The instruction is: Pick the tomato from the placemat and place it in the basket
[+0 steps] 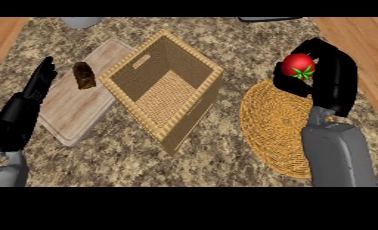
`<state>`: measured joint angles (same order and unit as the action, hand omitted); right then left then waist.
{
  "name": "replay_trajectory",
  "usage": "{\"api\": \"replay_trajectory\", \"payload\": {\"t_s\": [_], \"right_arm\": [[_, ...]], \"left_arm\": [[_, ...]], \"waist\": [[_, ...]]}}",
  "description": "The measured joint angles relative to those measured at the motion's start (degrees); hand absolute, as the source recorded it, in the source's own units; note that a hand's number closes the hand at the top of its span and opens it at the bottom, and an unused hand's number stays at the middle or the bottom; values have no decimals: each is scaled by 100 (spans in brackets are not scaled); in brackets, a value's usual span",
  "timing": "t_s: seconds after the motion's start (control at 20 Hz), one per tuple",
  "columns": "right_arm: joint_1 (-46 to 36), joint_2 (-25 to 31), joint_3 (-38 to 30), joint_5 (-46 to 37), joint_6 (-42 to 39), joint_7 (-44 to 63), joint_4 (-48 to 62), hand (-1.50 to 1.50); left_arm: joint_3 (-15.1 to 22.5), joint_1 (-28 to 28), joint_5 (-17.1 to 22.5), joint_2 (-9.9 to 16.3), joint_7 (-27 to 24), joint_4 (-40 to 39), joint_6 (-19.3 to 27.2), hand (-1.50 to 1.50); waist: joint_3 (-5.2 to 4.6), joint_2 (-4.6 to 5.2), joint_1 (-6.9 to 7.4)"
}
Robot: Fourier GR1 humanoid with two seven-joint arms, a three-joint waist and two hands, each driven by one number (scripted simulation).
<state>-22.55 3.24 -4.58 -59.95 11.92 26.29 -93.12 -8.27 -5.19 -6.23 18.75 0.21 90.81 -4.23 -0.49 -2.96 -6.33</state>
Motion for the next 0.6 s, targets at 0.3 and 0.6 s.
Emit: {"api": "replay_trajectory", "payload": {"t_s": [0.3, 0.6], "right_arm": [[-836, -247, 946, -388, -1211, 1807, -1547, 150], [-2293, -294, 1692, -385, -2146, 3561, -1847, 150]], "left_arm": [[157, -201, -17, -65, 26, 23, -62, 0], [344, -412, -80, -190, 2, -29, -91, 0]], "waist": [[11, 102, 296], [23, 201, 571]]}}
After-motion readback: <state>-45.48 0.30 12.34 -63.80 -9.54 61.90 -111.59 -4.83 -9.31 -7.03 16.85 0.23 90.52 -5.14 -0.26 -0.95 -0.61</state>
